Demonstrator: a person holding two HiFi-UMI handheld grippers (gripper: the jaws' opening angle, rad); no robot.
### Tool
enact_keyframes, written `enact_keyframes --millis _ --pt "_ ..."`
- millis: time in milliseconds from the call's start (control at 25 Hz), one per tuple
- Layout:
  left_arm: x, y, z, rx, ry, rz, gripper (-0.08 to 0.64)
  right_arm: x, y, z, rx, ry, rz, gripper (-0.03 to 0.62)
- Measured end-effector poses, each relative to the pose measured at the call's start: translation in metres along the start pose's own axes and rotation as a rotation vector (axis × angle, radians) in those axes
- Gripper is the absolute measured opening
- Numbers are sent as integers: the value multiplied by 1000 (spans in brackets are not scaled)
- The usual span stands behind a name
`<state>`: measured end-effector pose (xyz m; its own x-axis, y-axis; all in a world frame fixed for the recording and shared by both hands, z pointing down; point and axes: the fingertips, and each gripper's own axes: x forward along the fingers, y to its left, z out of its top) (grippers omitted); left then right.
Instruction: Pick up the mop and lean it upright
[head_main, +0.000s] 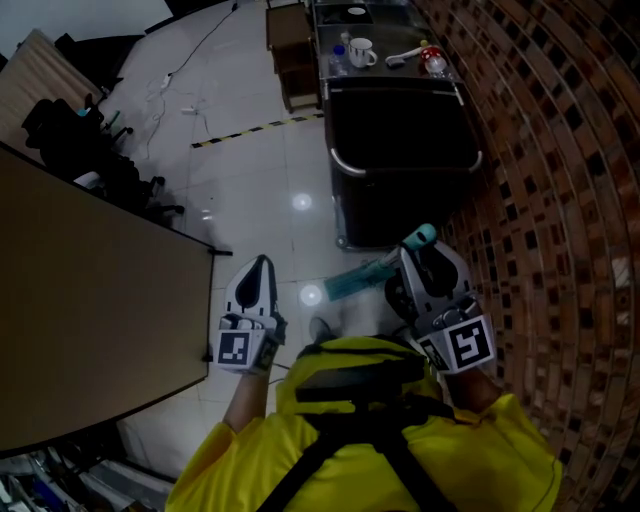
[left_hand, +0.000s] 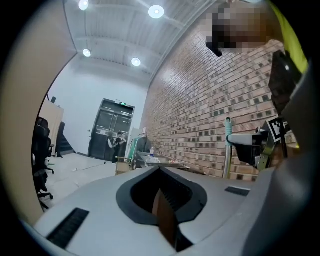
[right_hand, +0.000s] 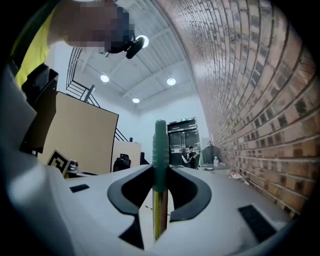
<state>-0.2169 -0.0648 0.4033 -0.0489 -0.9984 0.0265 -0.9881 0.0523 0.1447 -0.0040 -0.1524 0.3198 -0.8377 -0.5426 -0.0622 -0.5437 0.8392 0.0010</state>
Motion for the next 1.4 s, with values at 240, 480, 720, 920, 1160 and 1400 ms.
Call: enact_keyframes --millis 240,480,720,920,1160,1400 --pt "2 -6 -9 -9 29 -19 5 -3 -1 -6 21 -6 23 100" --pt "-3 0 -17 -11 49 1 5 -3 -1 -13 19 -11 51 100" --pt "-8 2 -25 -22 76 24 5 6 -10 -38 19 23 71 100" --pt "-11 3 -34 -30 91 33 5 18 -26 -97 46 96 33 100" --pt "-14 5 -47 -33 123 39 5 46 -47 -190 63 192 3 101" --pt "-19 6 -61 -47 164 51 5 76 -82 -284 115 333 -90 101"
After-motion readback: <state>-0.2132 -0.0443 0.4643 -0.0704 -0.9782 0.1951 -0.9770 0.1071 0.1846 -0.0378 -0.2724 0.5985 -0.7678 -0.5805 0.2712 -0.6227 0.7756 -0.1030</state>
